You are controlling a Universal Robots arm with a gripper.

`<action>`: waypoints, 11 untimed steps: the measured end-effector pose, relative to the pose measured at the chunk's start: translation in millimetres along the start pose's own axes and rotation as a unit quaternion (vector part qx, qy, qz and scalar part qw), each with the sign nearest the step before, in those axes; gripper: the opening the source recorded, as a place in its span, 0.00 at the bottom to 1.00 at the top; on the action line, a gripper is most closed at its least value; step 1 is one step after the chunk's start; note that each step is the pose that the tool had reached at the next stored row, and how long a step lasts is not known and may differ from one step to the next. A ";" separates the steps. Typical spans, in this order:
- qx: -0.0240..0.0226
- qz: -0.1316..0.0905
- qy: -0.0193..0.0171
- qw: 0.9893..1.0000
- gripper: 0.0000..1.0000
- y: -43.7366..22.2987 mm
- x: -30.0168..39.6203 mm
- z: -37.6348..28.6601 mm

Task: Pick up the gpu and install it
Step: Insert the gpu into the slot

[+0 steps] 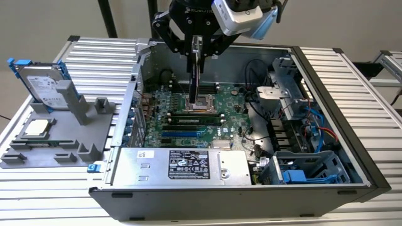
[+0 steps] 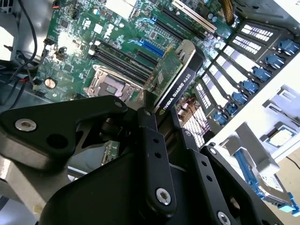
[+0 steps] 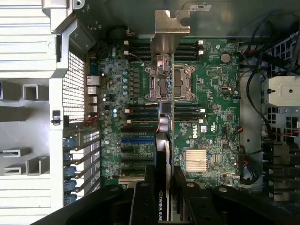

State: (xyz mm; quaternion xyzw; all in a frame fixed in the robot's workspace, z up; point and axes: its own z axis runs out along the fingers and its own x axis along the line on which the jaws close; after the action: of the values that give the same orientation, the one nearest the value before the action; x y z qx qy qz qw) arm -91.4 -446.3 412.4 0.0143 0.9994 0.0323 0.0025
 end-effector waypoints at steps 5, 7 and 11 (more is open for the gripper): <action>0.000 0.000 0.000 1.000 0.00 0.2 -6.9 0.1; 0.000 0.000 0.000 1.000 0.00 0.3 -10.3 0.0; 0.000 0.000 0.000 1.000 0.00 0.4 -15.5 0.1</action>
State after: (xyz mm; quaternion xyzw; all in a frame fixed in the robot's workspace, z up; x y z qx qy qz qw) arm -75.9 -446.3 412.4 0.0142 0.9994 0.0323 0.0025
